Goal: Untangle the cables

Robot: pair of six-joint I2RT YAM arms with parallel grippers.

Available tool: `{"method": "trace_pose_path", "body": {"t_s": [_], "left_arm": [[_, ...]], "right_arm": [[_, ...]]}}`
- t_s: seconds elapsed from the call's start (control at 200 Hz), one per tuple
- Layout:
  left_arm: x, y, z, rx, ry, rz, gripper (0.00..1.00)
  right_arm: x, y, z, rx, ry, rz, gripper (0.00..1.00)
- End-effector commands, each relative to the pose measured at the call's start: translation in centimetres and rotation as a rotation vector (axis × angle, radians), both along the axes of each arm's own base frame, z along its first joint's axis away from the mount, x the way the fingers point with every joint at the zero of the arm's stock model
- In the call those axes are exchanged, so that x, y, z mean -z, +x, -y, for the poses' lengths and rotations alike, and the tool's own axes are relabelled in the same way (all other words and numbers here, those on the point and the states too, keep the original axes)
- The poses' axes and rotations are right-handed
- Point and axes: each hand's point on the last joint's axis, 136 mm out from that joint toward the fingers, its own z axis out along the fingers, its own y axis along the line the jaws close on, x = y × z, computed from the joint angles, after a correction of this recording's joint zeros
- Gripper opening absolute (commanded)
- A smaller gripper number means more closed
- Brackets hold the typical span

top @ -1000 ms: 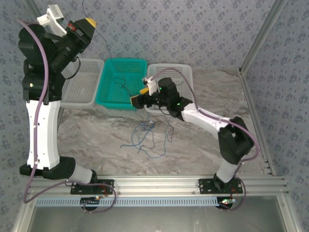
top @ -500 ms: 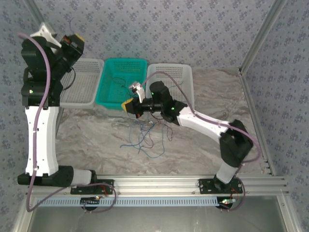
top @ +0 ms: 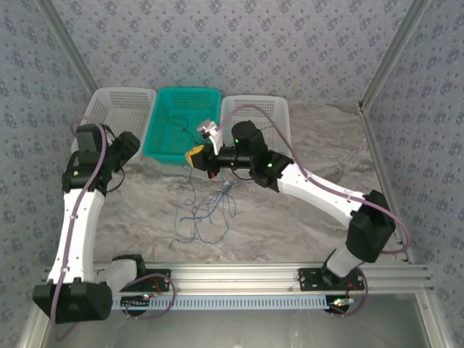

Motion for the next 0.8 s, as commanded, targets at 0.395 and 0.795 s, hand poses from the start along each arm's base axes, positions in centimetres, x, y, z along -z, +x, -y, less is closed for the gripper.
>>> {"method": "trace_pose_path", "body": {"t_s": [0.395,0.795], "left_arm": [[-0.6,-9.2,14.7,0.734,-0.192,0.408,0.63],[3.8,-4.4,17.6,0.773,-0.076,0.417,0.62]], "right_arm": [[-0.1,1.9,-0.7,0.052,-0.021,-0.104,0.0],[-1.8,0.4,-1.2,-0.026,0.005,-0.16,0.0]]}}
